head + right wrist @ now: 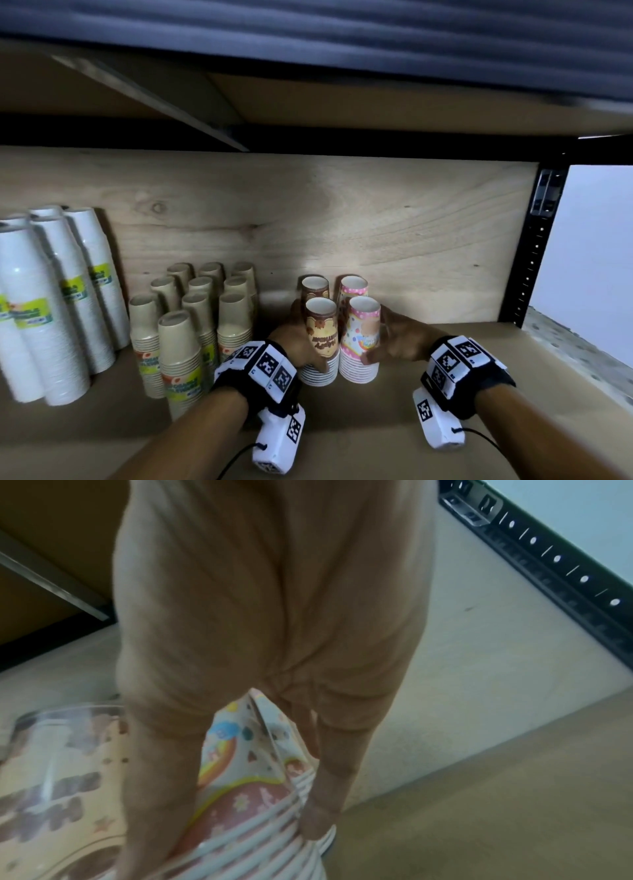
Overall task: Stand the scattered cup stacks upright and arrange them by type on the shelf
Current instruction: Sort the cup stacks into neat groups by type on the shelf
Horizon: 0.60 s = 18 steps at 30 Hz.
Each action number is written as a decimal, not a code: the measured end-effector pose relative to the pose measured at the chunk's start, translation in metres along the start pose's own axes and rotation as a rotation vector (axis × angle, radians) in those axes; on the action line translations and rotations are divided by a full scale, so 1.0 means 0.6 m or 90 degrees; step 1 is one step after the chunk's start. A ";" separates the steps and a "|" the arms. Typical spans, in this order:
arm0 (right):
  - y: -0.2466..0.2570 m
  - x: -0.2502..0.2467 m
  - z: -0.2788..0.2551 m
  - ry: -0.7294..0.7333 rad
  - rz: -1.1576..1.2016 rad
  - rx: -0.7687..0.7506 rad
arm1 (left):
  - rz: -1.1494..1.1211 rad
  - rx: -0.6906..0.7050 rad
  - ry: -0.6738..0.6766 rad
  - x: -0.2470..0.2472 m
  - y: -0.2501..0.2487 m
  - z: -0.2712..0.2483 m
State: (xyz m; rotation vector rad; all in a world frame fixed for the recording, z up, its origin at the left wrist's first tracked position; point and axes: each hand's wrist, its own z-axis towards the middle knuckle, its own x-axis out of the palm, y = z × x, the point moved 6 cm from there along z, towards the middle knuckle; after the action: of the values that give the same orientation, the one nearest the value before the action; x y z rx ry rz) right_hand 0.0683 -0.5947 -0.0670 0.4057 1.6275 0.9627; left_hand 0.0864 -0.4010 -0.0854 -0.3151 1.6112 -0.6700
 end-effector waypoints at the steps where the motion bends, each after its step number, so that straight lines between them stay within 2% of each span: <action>1: 0.003 0.001 0.002 0.015 -0.002 -0.002 | -0.001 -0.006 0.003 0.001 0.003 0.004; 7: 0.014 -0.002 0.013 0.071 -0.039 0.007 | -0.039 -0.014 0.010 -0.002 0.012 0.021; 12: 0.008 -0.007 0.006 0.030 0.003 -0.001 | -0.078 0.009 -0.024 -0.002 0.015 0.015; 18: -0.003 -0.009 0.006 0.027 0.009 -0.010 | -0.073 0.025 -0.009 -0.001 0.007 0.005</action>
State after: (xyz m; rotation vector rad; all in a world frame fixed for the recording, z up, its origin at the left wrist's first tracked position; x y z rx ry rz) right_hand 0.0735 -0.5985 -0.0651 0.3893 1.6563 1.0005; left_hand 0.0904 -0.3980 -0.0877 -0.3837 1.5738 -0.7846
